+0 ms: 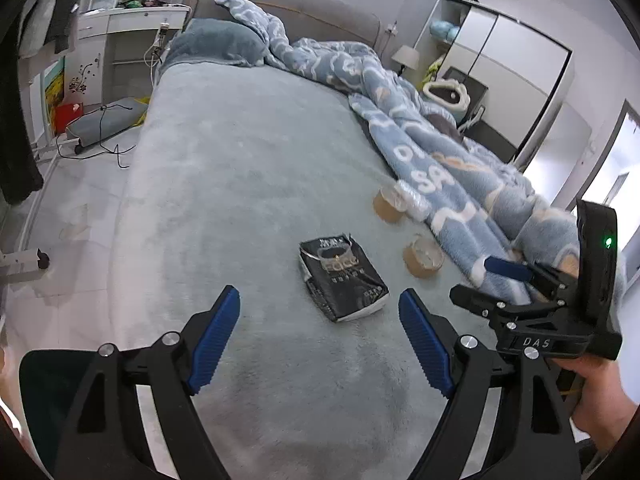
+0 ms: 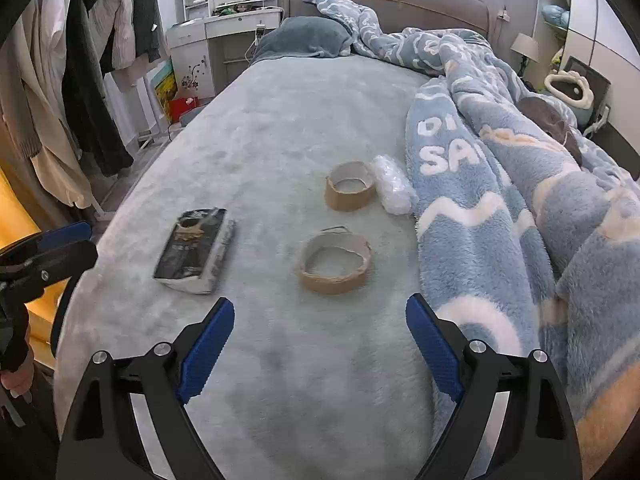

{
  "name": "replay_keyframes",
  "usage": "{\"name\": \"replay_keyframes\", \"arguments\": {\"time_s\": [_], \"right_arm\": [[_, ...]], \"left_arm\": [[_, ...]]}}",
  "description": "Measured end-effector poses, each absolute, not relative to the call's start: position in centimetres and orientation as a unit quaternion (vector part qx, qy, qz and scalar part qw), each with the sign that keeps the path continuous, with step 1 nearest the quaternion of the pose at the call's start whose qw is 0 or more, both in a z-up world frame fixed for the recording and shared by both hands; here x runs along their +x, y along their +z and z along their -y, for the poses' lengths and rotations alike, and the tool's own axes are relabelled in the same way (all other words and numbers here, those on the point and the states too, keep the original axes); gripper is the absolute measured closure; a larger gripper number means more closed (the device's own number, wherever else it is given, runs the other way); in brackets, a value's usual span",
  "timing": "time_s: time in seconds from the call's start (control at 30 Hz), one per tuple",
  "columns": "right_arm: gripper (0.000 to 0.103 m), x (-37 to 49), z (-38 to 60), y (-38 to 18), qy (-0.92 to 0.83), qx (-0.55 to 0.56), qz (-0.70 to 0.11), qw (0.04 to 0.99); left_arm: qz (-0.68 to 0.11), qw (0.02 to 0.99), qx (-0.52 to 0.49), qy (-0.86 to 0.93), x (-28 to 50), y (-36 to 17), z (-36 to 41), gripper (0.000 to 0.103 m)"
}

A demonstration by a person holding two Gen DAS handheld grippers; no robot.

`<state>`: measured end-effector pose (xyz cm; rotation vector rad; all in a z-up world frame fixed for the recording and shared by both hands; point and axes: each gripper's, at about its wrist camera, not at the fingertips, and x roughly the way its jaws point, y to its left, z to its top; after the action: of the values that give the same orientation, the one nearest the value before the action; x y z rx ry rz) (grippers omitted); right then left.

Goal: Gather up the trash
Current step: 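Move both grippers back over the bed toward the black packet and tape rings, then grasp the black Face tissue packet with the left gripper while the right grasps a brown tape ring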

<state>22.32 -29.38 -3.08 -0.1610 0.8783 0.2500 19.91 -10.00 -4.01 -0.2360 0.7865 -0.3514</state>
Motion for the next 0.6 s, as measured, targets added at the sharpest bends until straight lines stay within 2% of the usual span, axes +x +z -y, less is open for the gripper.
{"name": "replay_keyframes", "arguments": {"time_s": [0.6], "right_arm": [[0.014, 24.9, 29.6, -6.6, 0.178, -0.107, -0.431, 0.878]], "left_arm": [[-0.429, 0.885, -0.08, -0.165, 23.1, -7.8, 14.8, 0.019]]}}
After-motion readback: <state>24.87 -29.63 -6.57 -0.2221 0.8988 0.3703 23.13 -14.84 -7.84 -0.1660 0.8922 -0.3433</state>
